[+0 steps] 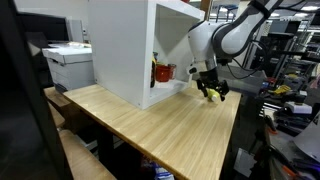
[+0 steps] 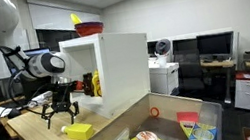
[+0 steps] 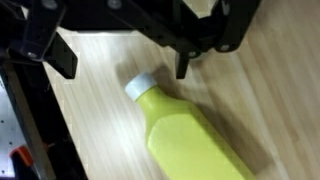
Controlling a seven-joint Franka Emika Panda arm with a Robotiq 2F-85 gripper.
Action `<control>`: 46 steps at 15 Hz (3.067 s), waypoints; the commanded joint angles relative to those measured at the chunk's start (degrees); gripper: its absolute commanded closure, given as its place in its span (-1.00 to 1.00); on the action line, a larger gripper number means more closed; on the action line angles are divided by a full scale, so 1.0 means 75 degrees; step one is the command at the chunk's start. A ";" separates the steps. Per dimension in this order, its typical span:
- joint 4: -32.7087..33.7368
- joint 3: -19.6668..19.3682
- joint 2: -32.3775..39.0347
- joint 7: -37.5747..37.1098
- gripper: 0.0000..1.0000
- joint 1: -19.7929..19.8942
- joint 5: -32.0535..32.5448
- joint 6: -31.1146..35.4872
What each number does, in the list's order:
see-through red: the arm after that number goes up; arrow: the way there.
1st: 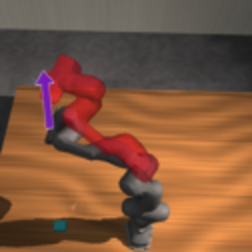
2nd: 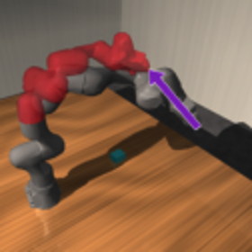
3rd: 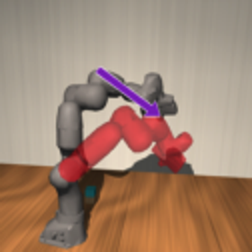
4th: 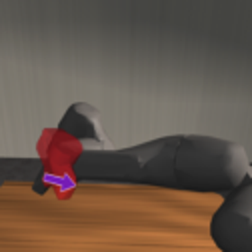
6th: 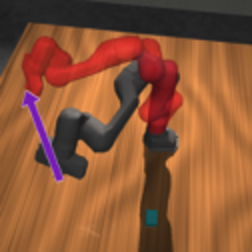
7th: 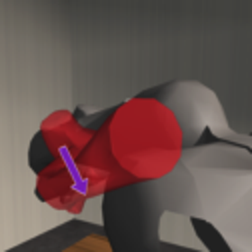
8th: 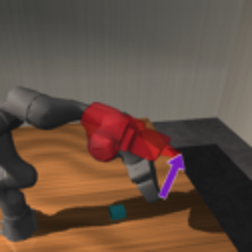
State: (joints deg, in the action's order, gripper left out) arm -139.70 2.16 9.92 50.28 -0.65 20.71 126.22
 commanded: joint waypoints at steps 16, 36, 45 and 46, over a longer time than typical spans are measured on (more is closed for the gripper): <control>-0.1685 -0.0488 -0.1066 0.1006 -1.00 0.0312 0.1473 0.2899; -0.2180 -0.0667 -0.1233 0.2296 -0.21 0.0350 0.2302 0.3456; -0.1963 -0.0377 -0.1462 0.3069 0.85 0.0212 -0.0235 0.2051; -0.1918 -0.0361 -0.1533 0.3124 0.80 0.0208 -0.0485 0.1849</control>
State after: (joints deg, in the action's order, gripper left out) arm -154.18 -1.29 1.43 70.27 1.15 23.40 144.85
